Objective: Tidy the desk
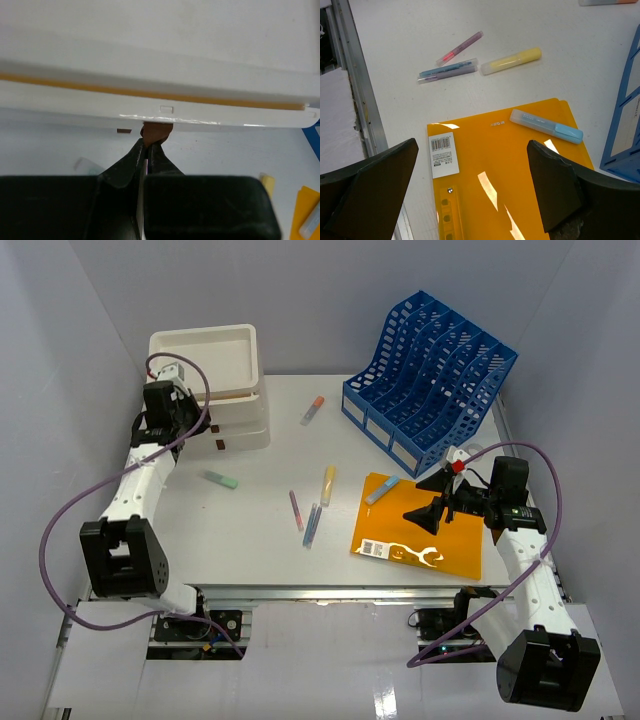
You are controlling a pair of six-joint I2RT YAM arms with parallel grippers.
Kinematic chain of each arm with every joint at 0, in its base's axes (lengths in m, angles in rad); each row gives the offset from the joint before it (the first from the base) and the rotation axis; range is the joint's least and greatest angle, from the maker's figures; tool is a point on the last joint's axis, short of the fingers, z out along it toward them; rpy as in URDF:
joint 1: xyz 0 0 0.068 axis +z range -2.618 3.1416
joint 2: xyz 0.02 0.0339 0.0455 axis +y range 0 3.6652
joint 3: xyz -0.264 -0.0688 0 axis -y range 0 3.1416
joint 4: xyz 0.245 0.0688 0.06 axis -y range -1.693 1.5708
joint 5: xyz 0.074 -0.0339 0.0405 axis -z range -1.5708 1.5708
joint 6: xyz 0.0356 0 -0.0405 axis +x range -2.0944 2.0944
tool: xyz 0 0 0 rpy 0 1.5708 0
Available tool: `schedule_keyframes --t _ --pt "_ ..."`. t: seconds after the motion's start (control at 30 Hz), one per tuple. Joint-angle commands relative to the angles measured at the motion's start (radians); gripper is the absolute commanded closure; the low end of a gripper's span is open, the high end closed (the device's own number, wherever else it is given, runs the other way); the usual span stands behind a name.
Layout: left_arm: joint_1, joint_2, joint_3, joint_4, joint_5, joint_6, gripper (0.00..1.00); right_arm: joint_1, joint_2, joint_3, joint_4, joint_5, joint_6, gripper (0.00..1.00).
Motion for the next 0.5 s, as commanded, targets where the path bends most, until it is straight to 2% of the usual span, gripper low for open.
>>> schedule_keyframes --t 0.0,0.23,0.37,0.43,0.47 --pt "0.002 -0.228 -0.149 0.013 -0.02 -0.029 1.0 -0.009 0.0 -0.004 0.003 -0.031 -0.005 0.04" --pt "0.001 -0.468 -0.373 -0.023 0.015 -0.125 1.0 -0.01 0.01 -0.005 0.003 -0.048 -0.004 0.04" --pt "0.001 -0.492 -0.421 -0.026 0.016 -0.145 1.0 -0.01 0.01 -0.01 0.005 -0.056 -0.004 0.03" --pt "0.001 -0.488 -0.42 -0.03 0.014 -0.151 0.9 -0.01 0.008 -0.013 0.005 -0.055 -0.007 0.03" --pt "0.001 -0.484 -0.417 -0.032 0.014 -0.155 0.77 -0.01 0.005 -0.014 0.004 -0.055 -0.007 0.03"
